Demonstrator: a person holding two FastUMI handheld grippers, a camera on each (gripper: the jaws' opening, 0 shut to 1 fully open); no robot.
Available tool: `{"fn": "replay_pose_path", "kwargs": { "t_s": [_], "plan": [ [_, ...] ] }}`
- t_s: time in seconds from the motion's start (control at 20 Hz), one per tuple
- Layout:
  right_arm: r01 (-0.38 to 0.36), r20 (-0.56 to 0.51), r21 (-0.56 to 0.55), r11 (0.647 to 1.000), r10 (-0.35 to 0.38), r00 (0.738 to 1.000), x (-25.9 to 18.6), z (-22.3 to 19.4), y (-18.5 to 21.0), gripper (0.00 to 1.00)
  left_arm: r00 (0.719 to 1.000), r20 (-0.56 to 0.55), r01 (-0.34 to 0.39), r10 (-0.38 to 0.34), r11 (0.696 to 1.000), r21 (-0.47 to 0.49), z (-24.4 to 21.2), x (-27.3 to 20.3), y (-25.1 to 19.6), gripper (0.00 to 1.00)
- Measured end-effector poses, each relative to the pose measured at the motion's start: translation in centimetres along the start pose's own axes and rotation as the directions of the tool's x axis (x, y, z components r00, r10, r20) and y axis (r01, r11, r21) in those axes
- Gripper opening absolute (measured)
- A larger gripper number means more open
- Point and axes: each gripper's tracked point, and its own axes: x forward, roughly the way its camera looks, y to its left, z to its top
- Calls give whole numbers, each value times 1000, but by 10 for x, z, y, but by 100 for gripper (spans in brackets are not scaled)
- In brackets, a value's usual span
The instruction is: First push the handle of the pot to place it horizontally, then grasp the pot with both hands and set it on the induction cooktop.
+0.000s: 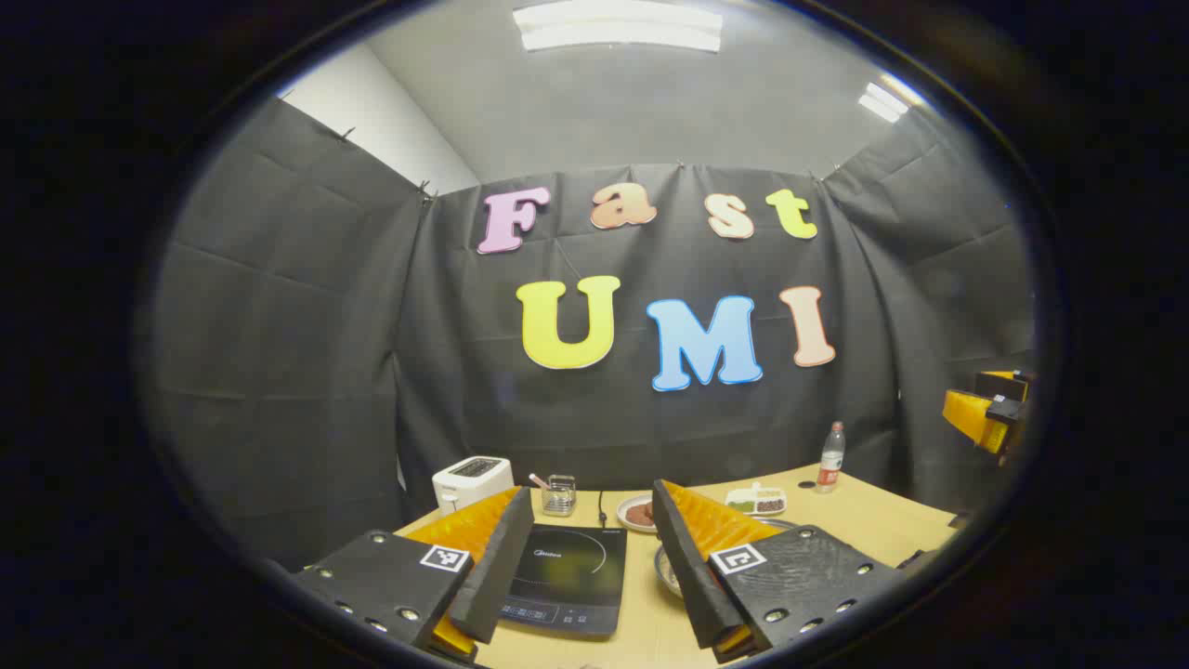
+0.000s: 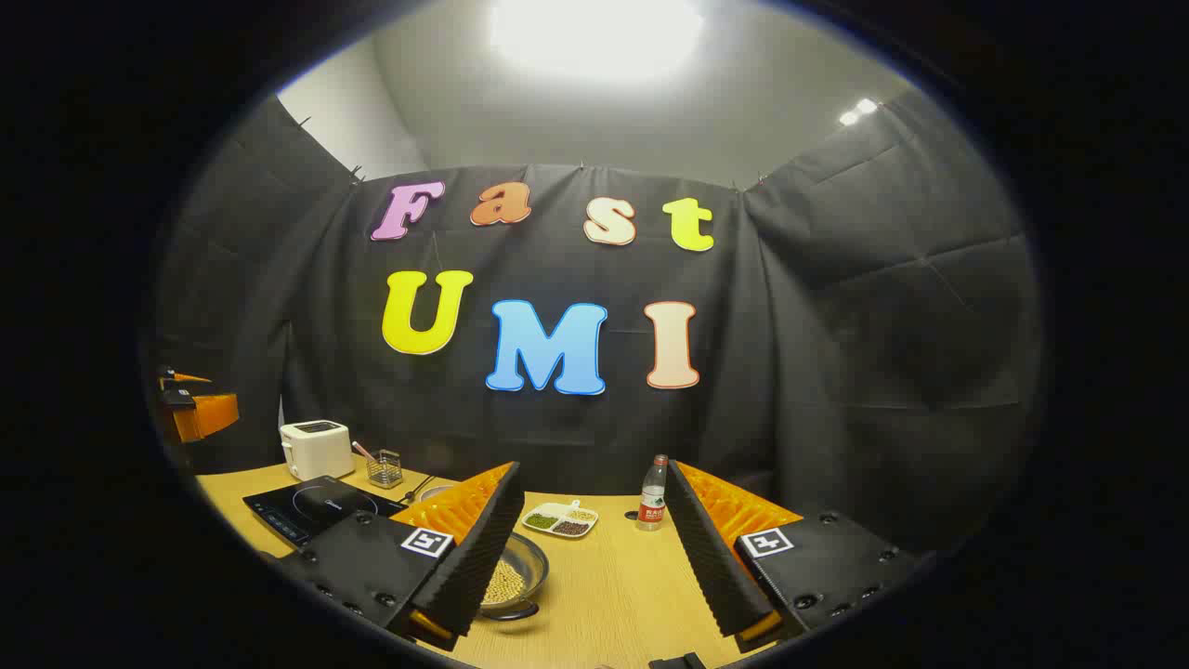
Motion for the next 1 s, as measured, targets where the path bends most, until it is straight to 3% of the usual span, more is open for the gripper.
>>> {"fn": "replay_pose_path", "kwargs": {
  "t_s": [0.05, 0.35, 0.4, 0.8, 1.0],
  "plan": [
    [0, -2, 0, 1000, 0, 1000, 1, 0, 0, 96, 1000, 1, 0, 0, 1000, 3, 0, 0, 0, 78],
    [-7, -8, 1, 1000, 7, 1000, 5, 0, 0, 96, 1000, 7, -3, 3, 1000, 14, 1, -1, 1, 82],
    [-8, -9, 1, 1000, 8, 1000, 5, 1, 1, 96, 1000, 10, -2, 2, 1000, 19, 2, -1, 1, 75],
    [-23, -9, 13, 1000, 23, 1000, 7, 2, 7, 96, 1000, 25, 2, -3, 1000, 30, 8, -1, 0, 82],
    [-24, -20, 17, 1000, 24, 1000, 6, -4, 8, 96, 1000, 21, -3, 2, 1000, 25, 4, -1, 2, 78]
  ]
}}
